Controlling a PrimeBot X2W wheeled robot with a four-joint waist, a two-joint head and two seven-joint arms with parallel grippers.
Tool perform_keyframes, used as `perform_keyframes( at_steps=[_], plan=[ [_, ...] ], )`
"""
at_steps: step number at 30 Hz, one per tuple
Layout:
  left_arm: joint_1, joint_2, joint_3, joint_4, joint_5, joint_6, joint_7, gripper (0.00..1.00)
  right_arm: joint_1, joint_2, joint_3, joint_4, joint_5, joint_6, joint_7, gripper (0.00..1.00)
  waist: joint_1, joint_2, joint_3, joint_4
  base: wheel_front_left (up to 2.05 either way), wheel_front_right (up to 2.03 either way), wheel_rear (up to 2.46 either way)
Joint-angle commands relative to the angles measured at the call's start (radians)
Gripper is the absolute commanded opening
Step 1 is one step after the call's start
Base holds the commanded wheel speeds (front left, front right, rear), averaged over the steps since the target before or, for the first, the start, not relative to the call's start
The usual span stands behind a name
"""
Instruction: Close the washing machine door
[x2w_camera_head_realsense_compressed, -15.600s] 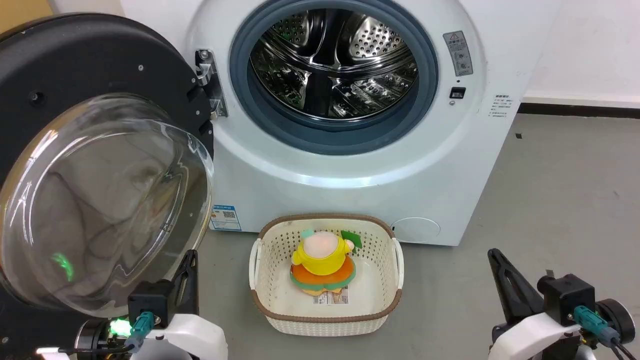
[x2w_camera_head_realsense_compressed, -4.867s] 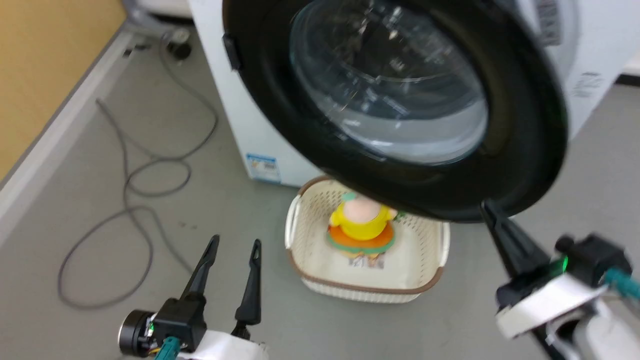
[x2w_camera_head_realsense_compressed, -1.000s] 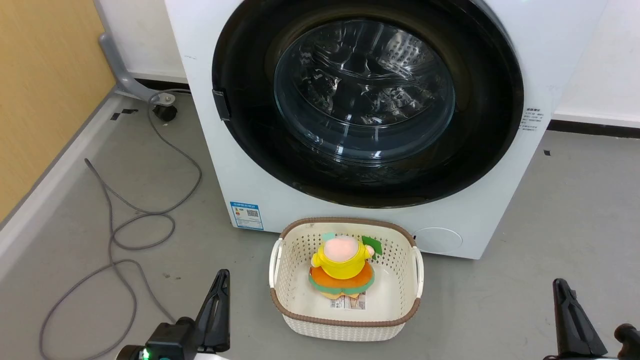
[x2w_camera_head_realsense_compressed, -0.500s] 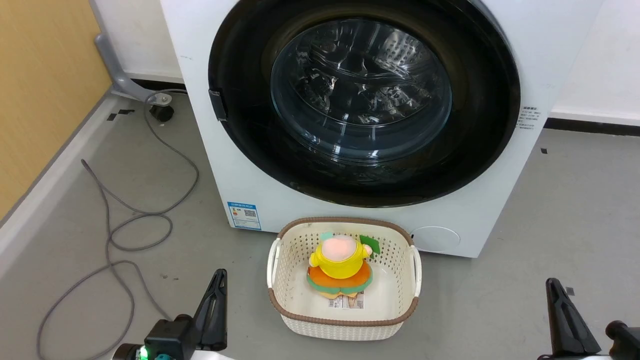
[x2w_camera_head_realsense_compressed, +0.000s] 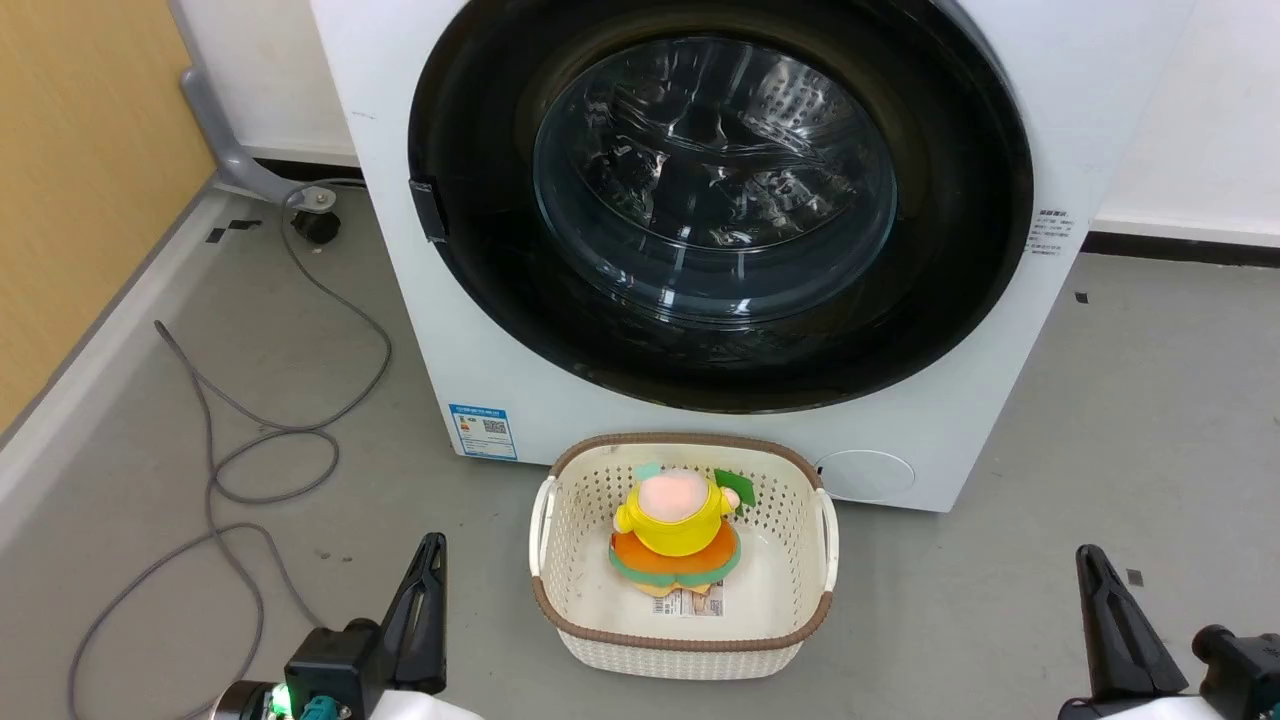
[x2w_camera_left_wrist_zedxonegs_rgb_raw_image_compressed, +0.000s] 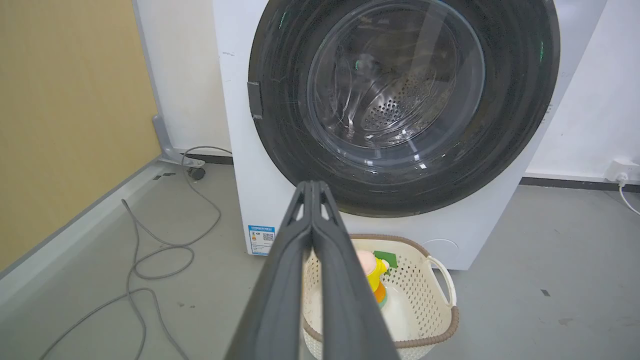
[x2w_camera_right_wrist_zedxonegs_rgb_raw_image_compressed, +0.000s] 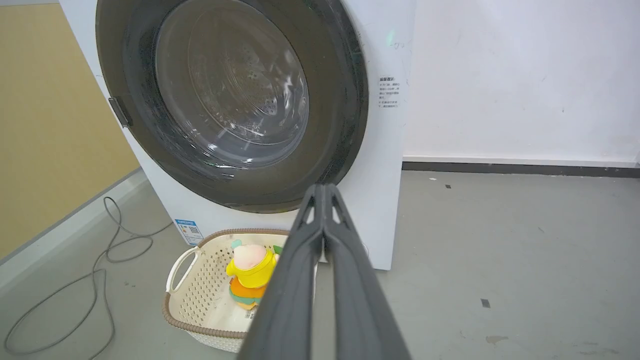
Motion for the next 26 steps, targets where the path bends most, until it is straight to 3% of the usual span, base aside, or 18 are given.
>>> perform_keyframes(
  at_steps=[1,26],
  plan=[
    [-0.015,-0.004,0.007,-0.005,0.01,-0.006,0.004,0.0,-0.017,0.003,0.004,0.002,-0.008,0.0,0.006,0.0,0.0,-0.0001,0.0,-0.001,0.0,0.0,0.0],
    [-0.032,-0.008,0.039,-0.013,0.042,-0.013,0.055,0.0,-0.05,0.005,0.031,0.004,-0.05,0.0,0.041,0.0,0.0,-0.0001,0.004,-0.015,0.0,0.0,0.0]
  ],
)
